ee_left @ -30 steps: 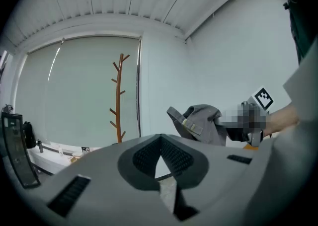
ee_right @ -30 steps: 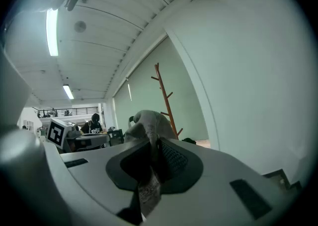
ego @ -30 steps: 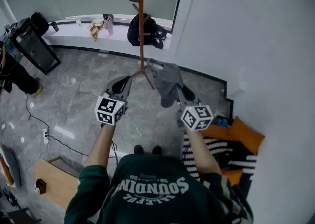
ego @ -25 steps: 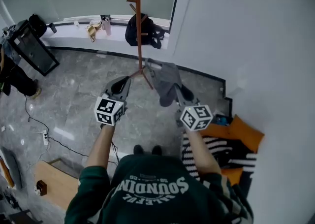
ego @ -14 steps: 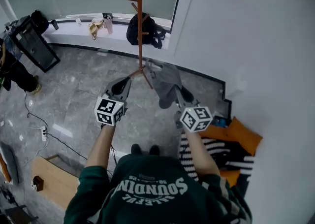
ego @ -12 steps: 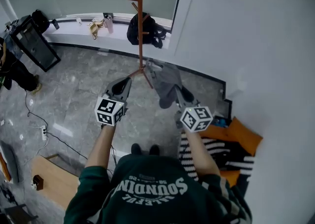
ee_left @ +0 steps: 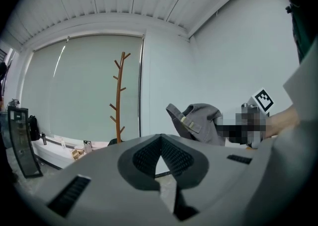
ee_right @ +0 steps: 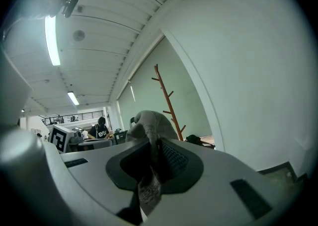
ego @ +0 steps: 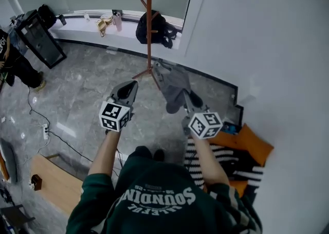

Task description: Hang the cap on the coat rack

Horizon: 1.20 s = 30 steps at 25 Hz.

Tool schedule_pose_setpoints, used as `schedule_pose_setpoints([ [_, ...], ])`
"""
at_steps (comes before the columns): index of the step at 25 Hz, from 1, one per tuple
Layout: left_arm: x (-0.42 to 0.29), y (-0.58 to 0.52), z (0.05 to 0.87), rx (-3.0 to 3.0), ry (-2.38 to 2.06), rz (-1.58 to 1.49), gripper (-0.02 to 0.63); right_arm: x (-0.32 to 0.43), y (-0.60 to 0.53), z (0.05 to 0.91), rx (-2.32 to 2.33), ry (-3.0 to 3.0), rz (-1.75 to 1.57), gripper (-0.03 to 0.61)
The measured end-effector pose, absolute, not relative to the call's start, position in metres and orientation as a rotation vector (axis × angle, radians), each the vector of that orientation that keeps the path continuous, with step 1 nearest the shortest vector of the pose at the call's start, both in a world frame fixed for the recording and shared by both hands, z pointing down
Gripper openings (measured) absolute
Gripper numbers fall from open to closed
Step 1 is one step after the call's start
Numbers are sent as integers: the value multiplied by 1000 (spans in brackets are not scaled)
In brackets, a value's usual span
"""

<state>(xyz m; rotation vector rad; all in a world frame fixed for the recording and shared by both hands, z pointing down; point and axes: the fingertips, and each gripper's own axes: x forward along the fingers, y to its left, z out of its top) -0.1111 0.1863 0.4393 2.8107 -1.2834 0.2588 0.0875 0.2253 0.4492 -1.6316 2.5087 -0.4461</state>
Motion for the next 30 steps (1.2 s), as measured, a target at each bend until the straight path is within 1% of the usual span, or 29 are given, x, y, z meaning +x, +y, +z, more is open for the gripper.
schedule_pose_setpoints([
  [6, -105, 187, 450, 2782, -1287, 254, 0, 94, 224, 460, -1615, 2511, -492, 38],
  [15, -98, 156, 457, 2787, -1274, 239, 0, 98, 192, 467, -1617, 2517, -495, 38],
  [24, -97, 82, 469, 2774, -1243, 245, 0, 92, 121, 483, -1612, 2524, -531, 38],
  [30, -89, 0, 454, 2814, -1225, 221, 0, 87, 45, 475, -1595, 2548, -507, 38],
])
